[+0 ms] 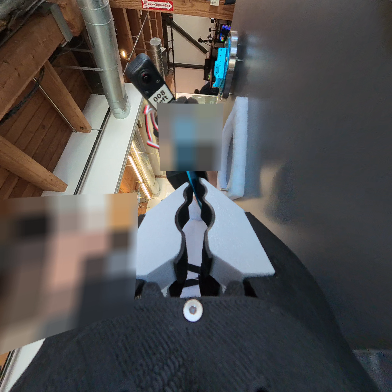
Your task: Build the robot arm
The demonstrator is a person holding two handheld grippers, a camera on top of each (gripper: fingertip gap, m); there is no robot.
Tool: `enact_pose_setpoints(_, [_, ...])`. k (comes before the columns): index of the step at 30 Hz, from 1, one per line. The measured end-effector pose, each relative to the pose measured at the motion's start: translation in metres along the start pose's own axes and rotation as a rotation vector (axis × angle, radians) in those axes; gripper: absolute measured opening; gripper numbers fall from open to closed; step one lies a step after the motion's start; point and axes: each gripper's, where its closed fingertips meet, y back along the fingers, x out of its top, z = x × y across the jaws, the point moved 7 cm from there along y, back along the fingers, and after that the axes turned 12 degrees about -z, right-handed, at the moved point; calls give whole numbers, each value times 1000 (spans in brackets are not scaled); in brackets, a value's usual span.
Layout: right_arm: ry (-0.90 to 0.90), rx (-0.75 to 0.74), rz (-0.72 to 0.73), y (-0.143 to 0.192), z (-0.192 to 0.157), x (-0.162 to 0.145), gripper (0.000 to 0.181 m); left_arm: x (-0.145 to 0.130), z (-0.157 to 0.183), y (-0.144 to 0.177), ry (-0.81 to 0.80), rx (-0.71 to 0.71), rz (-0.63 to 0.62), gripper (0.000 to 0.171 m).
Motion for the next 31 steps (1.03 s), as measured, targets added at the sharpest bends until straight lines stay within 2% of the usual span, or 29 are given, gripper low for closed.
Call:
enact_pose_setpoints(8, [-42, 9, -8, 4, 7, 1, 0, 2, -7, -6, 58, -11, -45, 7])
enact_pose_setpoints(14, [-39, -6, -16, 0, 9, 0, 0, -4, -9, -6, 29, 61, -63, 12])
enact_pose_setpoints(17, [-41, 1, -6, 2, 10, 1, 0, -5, -5, -2, -20, 51, -48, 25])
enact_pose_setpoints(19, [-36, -5, -7, 1, 10, 0, 0, -8, 0, 3, -100, 97, -37, 29])
enact_pose_setpoints(21, [-37, -5, -6, 1, 10, 1, 0, -9, 5, 11, -202, 175, 11, 44])
enact_pose_setpoints(23, [-38, -4, -9, 1, 10, 1, 0, -11, 18, 16, -408, 253, 63, 59])
enact_pose_setpoints(26, [-40, -5, -11, 0, 10, 2, 0, -16, 20, 15, -757, 595, 85, 109])
enact_pose_setpoints(27, [-41, -6, -11, 0, 10, 3, 0, -20, 19, 12, -860, 703, 84, 115])
enact_pose_setpoints(29, [-41, -10, -16, -1, 11, 4, 0, -26, 20, 0, -1001, 764, 25, 100])
enact_pose_setpoints(31, [-41, -15, -16, -1, 11, 4, 0, -28, 17, -10, -968, 703, -32, 98])
